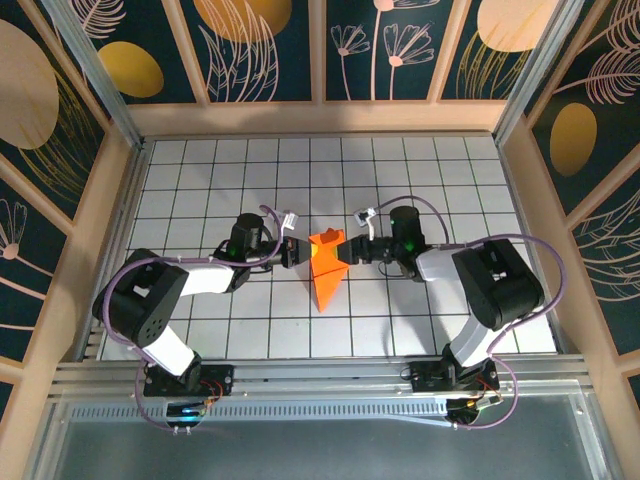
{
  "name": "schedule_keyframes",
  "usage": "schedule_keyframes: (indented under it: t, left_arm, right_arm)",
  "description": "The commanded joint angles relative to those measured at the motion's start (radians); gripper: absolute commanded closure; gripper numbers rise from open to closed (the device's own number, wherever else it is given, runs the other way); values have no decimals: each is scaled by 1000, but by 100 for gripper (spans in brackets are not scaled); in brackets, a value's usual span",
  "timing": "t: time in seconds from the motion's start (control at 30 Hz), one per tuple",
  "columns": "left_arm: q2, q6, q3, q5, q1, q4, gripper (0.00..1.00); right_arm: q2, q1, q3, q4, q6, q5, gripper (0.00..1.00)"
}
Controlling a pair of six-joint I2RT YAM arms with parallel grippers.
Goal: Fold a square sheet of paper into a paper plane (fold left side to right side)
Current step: Fold the wing for the fifth time at the center of the table.
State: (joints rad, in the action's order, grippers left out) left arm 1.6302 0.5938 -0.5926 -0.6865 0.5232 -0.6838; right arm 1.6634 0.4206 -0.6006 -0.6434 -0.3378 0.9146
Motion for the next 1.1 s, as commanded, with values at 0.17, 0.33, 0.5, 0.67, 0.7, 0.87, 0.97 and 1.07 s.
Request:
schedule_keyframes:
  t: [0.17,0.33,0.5,0.67,0.7,0.87,0.97,1.07]
  left_arm:
    - [25,-22,2,-22,-5,-23,100]
    - [29,-25,2,-18,-5,-17,100]
    - [16,-35,8,26,-5,2,90]
    - [-54,-70,4,132,-5,90,67]
    - [-79,-86,1,170,-5,127,66]
    - [-209,-159,-22,335,16,321,65]
    - [-275,-186,-31,437,82,420,65]
    - [-311,-178,-33,520,162,492,65]
  right_arm:
    - [-16,-9,-48,56,41,-1,44]
    - [-10,-8,-62,85,48,-29,55]
    - [-4,-8,-77,137,36,-75,85]
    - [-2,-5,-120,273,-2,-149,100]
    - [-4,-4,-129,306,-17,-162,100]
    - [-32,-1,-154,428,-130,-234,100]
    - [-42,1,-158,470,-208,-262,100]
    - [-49,4,-159,487,-268,-276,100]
